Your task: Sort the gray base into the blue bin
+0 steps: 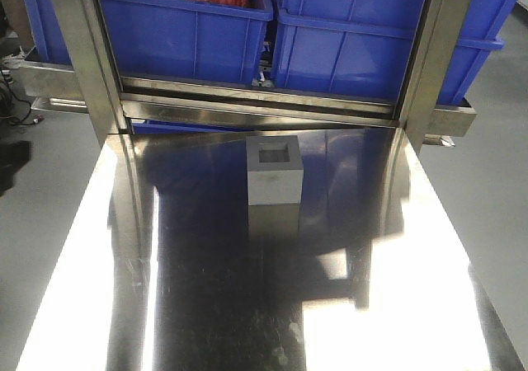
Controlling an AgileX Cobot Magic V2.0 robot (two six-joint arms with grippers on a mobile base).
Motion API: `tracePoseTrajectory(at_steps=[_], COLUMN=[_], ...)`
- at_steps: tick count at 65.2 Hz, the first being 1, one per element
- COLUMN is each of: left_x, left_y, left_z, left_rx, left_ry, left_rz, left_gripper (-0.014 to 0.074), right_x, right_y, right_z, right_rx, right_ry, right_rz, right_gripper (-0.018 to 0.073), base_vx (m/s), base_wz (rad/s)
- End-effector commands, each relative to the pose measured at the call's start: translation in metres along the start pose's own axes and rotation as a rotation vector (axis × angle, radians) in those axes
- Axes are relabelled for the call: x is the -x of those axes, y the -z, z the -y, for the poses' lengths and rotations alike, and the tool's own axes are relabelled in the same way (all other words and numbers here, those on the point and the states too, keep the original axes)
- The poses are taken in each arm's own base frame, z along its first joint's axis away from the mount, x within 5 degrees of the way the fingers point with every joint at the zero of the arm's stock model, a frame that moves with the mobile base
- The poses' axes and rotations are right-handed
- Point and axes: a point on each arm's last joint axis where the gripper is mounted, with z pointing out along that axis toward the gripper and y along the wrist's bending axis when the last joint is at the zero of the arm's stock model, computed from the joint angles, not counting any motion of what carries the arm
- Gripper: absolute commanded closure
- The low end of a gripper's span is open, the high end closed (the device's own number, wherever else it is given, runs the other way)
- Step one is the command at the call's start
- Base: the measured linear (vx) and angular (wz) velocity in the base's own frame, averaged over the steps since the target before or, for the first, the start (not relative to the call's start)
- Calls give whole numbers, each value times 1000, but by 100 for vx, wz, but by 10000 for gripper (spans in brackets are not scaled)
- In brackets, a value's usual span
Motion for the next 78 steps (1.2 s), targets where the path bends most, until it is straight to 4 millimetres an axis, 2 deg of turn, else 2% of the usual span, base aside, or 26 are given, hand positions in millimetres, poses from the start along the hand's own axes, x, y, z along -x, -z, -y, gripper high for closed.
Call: tracePoseTrajectory(at_steps=[1,13,26,39,46,62,78], left_x=[31,57,81,91,93,100,90], left_y=[-20,-73,-119,-156,-172,-209,-241], left_z=[10,46,87,128,147,169,178], left_rx=[-38,-148,-252,-258,-237,-280,-278], left_ry=[-20,-85,-129,-180,-129,36,98], left_rz=[87,51,4,-105,-163,-222,-299], left_gripper=[-48,-44,-35,-32,-31,-23,-10], right_x=[6,6,6,6,6,6,6], right_y=[0,0,0,0,0,0,0], right_z=[0,0,0,0,0,0,0], right_rx=[-1,-1,-1,-1,-1,-1,-1], right_ry=[15,15,15,15,15,15,15], right_rz=[73,73,73,73,73,73,73], right_gripper=[564,564,564,564,564,564,564], base_vx=[0,0,0,0,0,0,0], base_wz=[0,0,0,0,0,0,0])
